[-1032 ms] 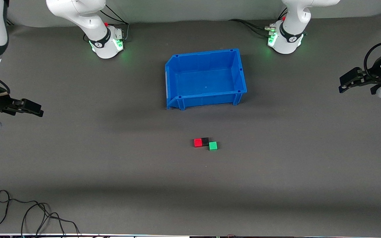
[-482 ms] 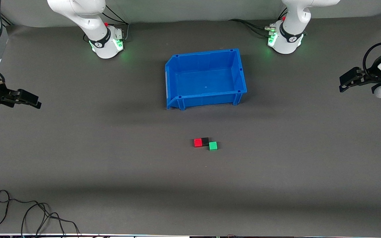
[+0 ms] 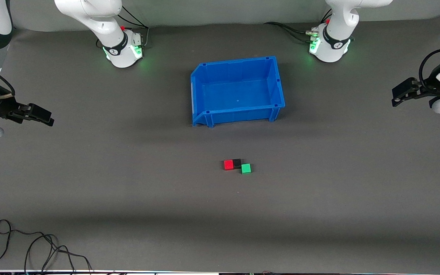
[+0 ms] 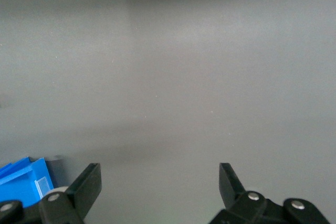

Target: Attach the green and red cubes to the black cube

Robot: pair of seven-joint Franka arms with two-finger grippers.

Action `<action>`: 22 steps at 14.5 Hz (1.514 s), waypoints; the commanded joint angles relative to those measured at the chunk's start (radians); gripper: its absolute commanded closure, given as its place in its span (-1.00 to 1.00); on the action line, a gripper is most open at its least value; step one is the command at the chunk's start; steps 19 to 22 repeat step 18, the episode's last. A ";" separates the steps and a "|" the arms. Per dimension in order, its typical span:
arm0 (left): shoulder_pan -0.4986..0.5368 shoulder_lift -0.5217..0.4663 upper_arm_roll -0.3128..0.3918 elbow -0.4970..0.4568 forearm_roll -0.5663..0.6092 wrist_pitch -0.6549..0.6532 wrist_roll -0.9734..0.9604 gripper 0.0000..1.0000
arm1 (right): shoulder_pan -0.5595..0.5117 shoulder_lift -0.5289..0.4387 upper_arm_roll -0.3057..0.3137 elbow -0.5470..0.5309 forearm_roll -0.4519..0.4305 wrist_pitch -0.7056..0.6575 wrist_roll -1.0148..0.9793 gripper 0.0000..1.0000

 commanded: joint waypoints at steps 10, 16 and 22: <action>-0.009 0.012 0.001 0.011 0.008 -0.006 -0.001 -1.00 | 0.010 0.000 -0.004 -0.011 -0.019 0.012 0.016 -0.99; -0.009 0.012 0.001 0.011 0.007 -0.008 -0.001 -1.00 | 0.018 0.000 -0.004 -0.010 -0.018 0.012 0.017 -0.99; -0.009 0.013 0.001 0.011 0.007 -0.006 -0.001 -1.00 | 0.018 -0.001 -0.004 -0.014 -0.018 0.012 0.017 -0.99</action>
